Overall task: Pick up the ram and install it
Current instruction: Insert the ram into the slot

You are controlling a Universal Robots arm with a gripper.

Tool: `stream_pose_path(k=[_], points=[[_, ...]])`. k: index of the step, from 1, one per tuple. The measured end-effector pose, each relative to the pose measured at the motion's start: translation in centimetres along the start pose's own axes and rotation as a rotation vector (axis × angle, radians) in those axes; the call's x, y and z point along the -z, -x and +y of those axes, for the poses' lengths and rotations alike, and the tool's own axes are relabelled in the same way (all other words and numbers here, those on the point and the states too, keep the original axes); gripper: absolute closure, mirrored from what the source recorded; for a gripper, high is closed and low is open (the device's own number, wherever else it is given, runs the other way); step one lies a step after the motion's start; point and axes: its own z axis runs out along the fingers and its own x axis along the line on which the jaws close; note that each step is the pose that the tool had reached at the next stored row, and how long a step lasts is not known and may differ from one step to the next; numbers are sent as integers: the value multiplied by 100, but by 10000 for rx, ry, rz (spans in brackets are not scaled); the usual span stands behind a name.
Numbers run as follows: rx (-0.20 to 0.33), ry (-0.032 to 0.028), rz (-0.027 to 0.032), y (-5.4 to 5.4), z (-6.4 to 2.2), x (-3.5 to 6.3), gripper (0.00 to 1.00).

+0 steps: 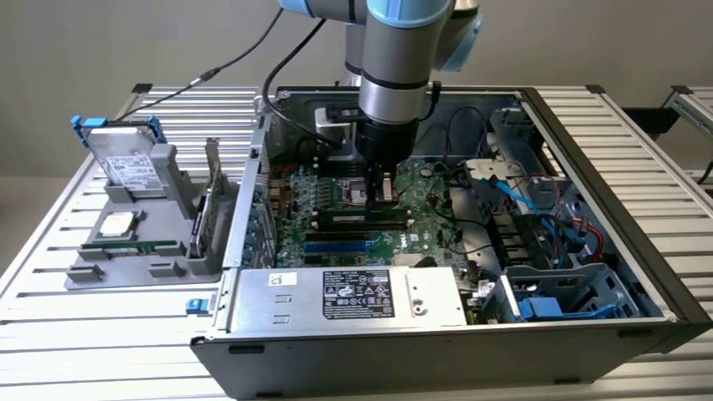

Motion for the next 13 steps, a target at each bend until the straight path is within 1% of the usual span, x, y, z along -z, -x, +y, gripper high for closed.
stream_pose_path(k=[13], points=[[-94, 7, -4, 4, 1, -4, 87]])
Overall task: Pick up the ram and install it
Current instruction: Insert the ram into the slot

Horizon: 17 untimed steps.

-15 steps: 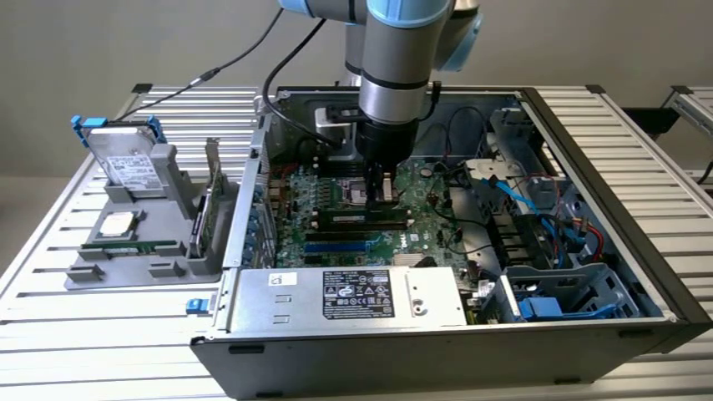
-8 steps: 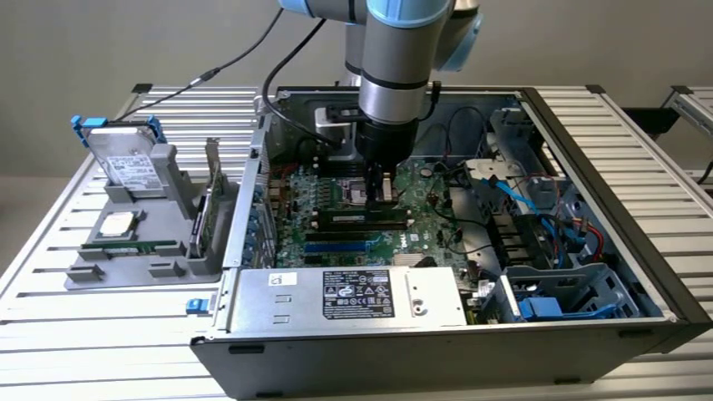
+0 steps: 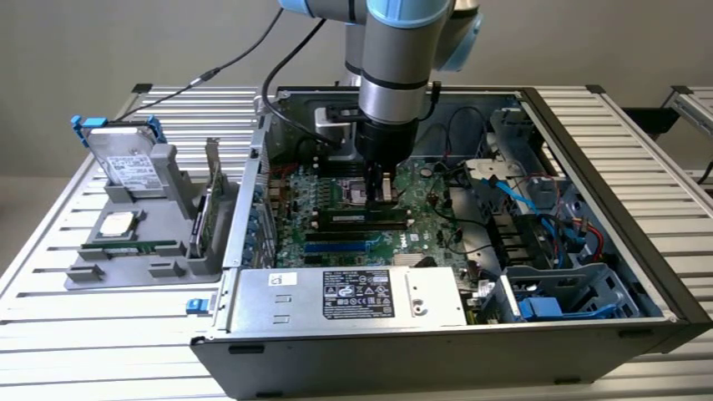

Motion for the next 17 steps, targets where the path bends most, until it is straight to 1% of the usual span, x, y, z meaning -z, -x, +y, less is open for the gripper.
stream_pose_path(k=[17], points=[[-18, 1, -2, 2, -2, -32, 87]])
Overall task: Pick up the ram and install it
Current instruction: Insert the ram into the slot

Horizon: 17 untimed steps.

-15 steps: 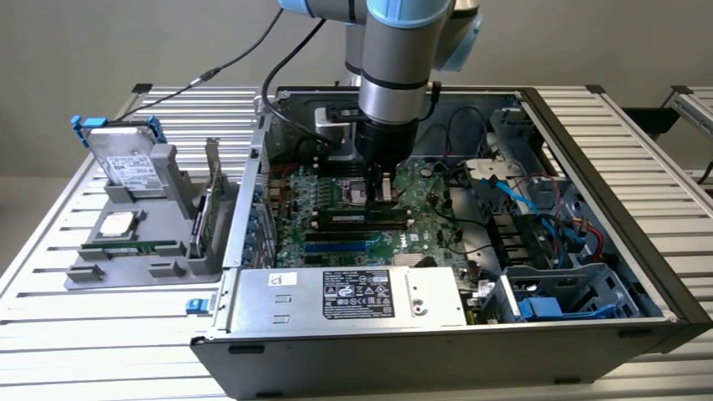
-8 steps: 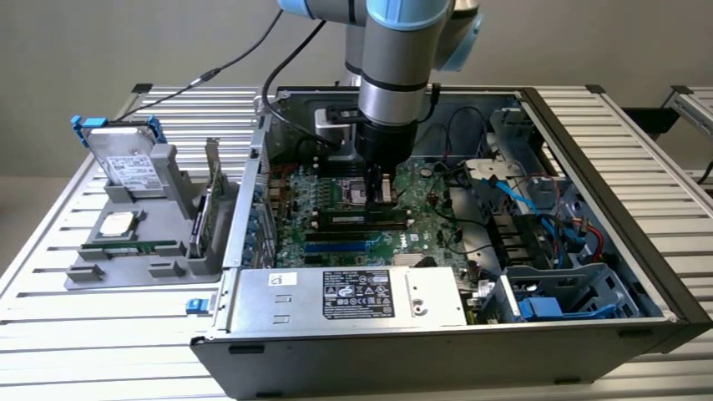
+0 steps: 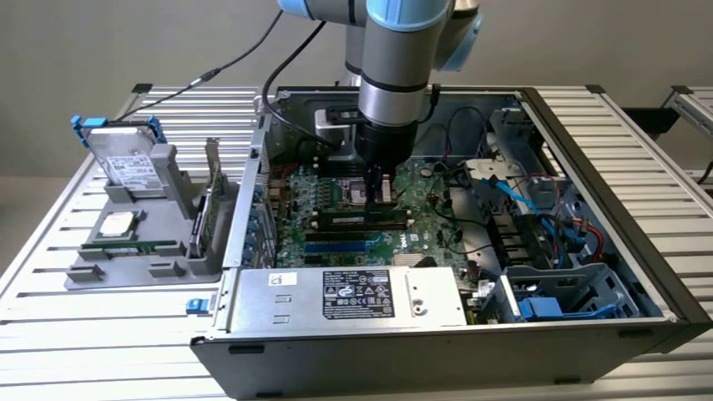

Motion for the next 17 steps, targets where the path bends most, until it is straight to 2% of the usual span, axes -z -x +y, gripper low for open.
stream_pose_path(k=[17], points=[[0, 5, 0, 7, 0, -16, 87]])
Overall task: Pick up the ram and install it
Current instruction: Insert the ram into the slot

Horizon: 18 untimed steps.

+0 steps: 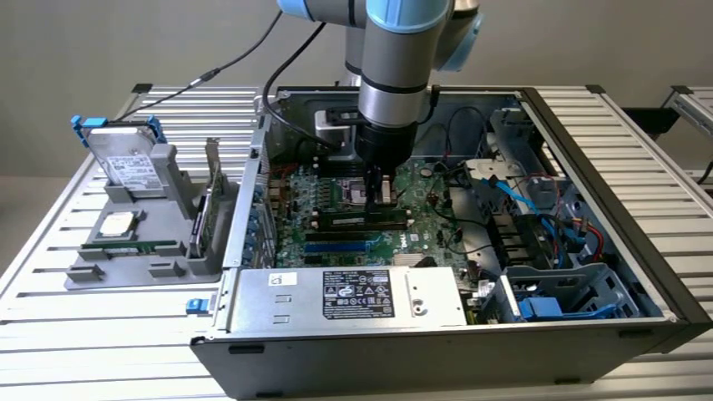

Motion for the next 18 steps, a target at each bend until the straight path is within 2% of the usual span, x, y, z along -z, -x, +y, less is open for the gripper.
stream_pose_path(k=[16, 18], points=[[0, 0, -1, 2, -1, -17, 87], [0, 0, -1, 2, -1, -17, 79]])
